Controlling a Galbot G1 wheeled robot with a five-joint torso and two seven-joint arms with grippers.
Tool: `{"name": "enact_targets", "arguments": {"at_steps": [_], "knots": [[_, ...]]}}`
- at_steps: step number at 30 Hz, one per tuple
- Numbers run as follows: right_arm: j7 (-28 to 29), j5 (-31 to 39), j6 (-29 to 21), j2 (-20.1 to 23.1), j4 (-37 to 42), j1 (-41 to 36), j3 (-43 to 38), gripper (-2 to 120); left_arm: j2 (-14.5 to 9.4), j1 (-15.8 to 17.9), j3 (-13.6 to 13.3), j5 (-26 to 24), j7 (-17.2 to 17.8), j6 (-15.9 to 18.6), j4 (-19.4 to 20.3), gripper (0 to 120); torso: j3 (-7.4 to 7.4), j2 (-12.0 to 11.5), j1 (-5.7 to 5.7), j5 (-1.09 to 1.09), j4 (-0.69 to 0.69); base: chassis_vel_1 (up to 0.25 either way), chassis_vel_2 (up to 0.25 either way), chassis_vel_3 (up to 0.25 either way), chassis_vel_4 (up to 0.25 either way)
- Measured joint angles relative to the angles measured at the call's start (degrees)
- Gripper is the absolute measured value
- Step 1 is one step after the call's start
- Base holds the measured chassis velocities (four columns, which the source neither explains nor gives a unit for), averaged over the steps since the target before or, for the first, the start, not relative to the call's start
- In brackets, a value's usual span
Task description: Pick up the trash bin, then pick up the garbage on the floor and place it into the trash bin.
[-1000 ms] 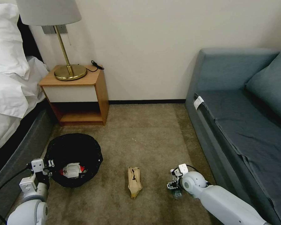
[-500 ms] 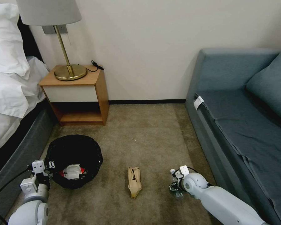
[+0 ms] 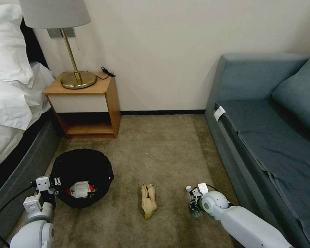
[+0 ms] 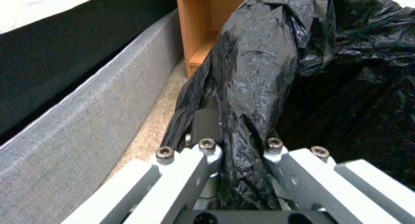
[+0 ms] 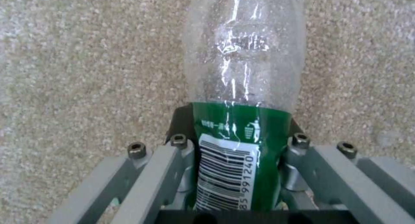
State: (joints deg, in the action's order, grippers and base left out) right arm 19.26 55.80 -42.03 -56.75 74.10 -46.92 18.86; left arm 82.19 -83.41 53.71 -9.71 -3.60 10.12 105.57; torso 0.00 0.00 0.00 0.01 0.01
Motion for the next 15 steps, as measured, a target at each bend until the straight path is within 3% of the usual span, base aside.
{"name": "enact_targets", "arguments": {"at_steps": [15], "knots": [[-0.2, -0.1, -0.1, -0.4, 1.0, 4.1, -1.6, 22, 0.5, -0.6, 0.0, 0.0, 0.0, -0.3, 0.4, 4, 0.01, 0.0, 0.00, -0.01, -0.02, 0.000, 0.000, 0.000, 0.000]]}}
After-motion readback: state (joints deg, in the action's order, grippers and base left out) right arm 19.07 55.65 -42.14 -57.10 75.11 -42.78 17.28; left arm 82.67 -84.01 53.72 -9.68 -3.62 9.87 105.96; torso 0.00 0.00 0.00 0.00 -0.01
